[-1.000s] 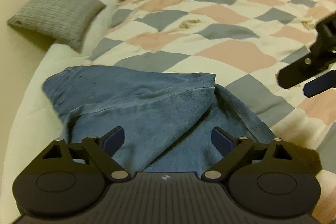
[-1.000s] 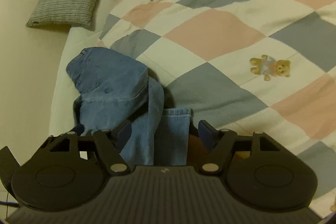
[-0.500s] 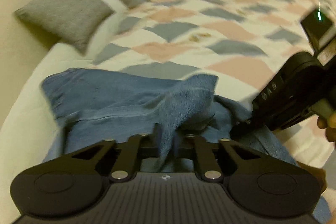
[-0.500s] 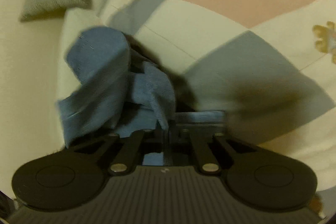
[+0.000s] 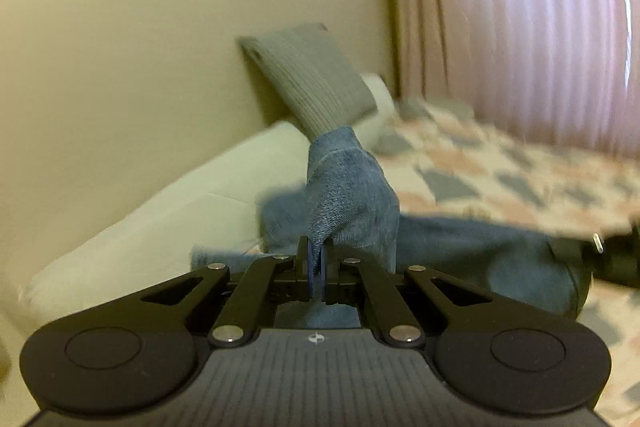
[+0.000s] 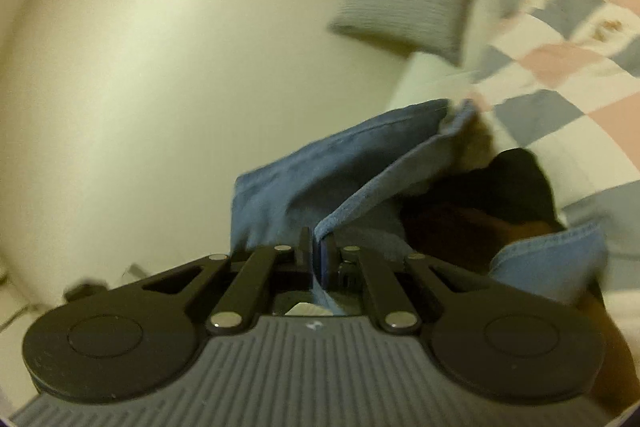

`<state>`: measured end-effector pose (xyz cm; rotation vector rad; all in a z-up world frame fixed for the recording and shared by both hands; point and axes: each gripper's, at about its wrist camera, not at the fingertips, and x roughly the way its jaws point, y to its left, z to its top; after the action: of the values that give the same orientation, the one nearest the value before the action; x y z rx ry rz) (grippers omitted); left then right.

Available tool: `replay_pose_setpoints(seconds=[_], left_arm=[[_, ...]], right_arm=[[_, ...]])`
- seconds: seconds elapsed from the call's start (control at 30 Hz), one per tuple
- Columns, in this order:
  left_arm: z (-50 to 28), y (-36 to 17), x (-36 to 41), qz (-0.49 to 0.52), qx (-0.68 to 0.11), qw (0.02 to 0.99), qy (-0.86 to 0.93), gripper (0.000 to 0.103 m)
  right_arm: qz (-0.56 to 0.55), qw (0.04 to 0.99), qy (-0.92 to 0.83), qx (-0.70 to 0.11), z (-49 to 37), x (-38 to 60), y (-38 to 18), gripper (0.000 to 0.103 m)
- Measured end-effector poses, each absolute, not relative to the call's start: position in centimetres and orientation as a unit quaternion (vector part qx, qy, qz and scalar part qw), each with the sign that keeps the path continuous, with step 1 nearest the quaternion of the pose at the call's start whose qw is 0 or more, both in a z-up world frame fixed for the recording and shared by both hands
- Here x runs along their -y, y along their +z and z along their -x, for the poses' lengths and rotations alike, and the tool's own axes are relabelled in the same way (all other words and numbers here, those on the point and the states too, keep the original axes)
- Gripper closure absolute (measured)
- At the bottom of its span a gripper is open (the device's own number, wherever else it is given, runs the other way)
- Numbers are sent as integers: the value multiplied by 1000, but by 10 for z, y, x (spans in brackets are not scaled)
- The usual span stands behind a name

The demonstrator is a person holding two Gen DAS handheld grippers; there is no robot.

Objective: Fold clothes
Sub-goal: 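Lift the blue jeans off the pile with both grippers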

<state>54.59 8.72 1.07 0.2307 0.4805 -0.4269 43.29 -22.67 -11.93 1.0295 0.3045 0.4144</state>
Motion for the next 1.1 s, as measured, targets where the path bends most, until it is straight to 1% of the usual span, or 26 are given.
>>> replay_pose_setpoints(seconds=[0.1,0.13,0.2,0.23,0.33,0.37,0.4,0.43,0.47,0.5,0.53,0.57,0.63,0.8,0.87,0.93,1.1], left_arm=[[-485,22,-118,-67,-241,949,-193,101],[-464,22,-128,-54,-249,949,-186,100],[-427,7,-148,-37,-285,943,-169,99],[-411,-4,-158,-32,-312,937,-156,98],[-383,-39,-173,-51,-383,917,-95,98],[-380,-45,-173,-57,-395,913,-85,98],[-377,-51,-174,-63,-407,908,-75,97],[-378,-52,-168,-72,-405,908,-81,87],[-382,-50,-159,-83,-397,909,-95,70],[-390,-49,-146,-96,-384,912,-110,61],[-400,-48,-132,-108,-370,914,-126,50],[-412,-50,-115,-122,-360,914,-142,50],[-440,-59,-77,-145,-346,911,-172,50],[-535,-77,4,-144,-373,887,-229,51],[-570,-85,33,-165,-380,878,-240,50],[-611,-103,57,-187,-396,866,-240,51],[-698,-141,105,-222,-421,851,-223,50]], right_arm=[[-475,838,214,-160,-360,211,-119,98],[-474,835,228,-159,-332,206,-121,101],[-473,828,252,-165,-275,195,-125,102],[-466,827,249,-194,-251,187,-128,102],[-421,829,180,-323,-208,177,-150,93],[-419,822,151,-356,-199,179,-161,86],[-427,813,127,-375,-196,184,-170,82],[-436,808,102,-384,-196,191,-175,76],[-443,804,82,-387,-199,198,-179,75],[-448,807,70,-379,-208,204,-178,74],[-452,809,57,-370,-216,210,-177,69],[-455,813,46,-361,-227,215,-176,65],[-453,825,31,-338,-263,225,-171,62],[-469,824,11,-318,-375,254,-178,61],[-477,821,5,-312,-425,266,-184,59],[-486,818,1,-308,-475,277,-191,59],[-473,818,1,-328,-596,292,-222,59]])
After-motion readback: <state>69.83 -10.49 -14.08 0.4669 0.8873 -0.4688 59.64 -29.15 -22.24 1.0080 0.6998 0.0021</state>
